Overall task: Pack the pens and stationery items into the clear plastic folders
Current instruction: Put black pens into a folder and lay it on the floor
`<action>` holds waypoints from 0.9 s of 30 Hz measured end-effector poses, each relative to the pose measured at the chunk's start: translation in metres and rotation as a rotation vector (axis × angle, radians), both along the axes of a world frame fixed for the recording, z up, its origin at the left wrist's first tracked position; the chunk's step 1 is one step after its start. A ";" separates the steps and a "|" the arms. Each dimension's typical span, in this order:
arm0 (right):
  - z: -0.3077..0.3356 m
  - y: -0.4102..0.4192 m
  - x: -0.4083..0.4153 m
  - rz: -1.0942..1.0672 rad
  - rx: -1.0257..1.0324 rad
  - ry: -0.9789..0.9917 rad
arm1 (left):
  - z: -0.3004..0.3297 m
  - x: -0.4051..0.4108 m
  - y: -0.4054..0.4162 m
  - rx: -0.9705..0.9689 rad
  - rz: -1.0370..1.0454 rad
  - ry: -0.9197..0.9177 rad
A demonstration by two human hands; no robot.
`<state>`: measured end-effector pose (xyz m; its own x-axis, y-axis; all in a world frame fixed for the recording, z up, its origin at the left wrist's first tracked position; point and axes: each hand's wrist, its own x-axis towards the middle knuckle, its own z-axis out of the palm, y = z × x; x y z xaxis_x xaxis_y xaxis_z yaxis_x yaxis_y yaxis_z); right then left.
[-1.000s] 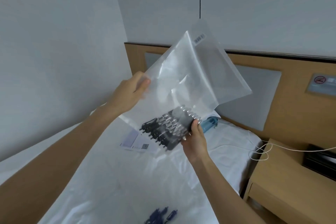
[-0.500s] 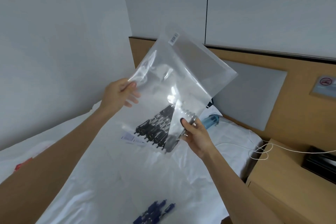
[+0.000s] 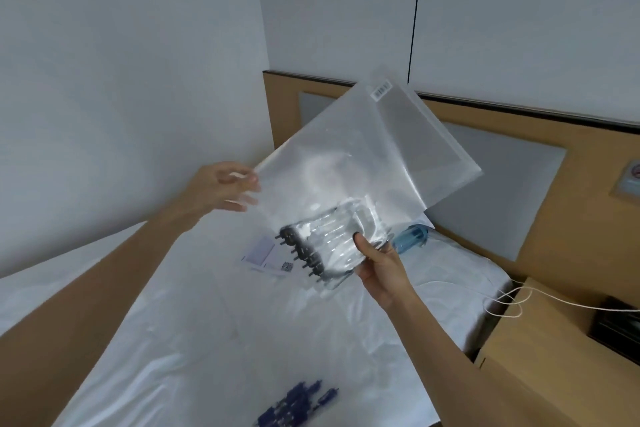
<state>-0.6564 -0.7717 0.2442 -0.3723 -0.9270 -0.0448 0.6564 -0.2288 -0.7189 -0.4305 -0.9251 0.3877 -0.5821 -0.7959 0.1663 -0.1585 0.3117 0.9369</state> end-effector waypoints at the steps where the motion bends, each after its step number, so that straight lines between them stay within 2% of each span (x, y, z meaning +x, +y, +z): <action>1: 0.002 0.000 0.000 -0.007 -0.028 -0.031 | -0.007 0.003 -0.001 0.045 0.011 0.077; 6: 0.027 -0.008 0.015 -0.013 -0.113 -0.066 | -0.042 -0.022 0.027 0.227 -0.017 0.327; 11: 0.047 -0.018 0.034 -0.016 -0.150 -0.064 | -0.040 -0.061 0.060 0.356 0.135 0.623; 16: 0.053 -0.016 0.034 -0.019 -0.156 -0.074 | -0.028 -0.055 0.053 0.349 0.074 0.633; 20: 0.051 -0.013 0.037 -0.016 -0.161 -0.088 | -0.030 -0.054 0.051 0.343 0.105 0.609; 27: 0.049 -0.010 0.037 -0.061 -0.131 -0.022 | -0.048 -0.052 0.052 0.445 0.059 0.612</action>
<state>-0.6196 -0.7822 0.2932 -0.4279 -0.9014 0.0666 0.6540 -0.3597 -0.6655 -0.4827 -0.8733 0.3393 -0.4435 -0.8905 0.1018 0.4254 -0.1092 0.8984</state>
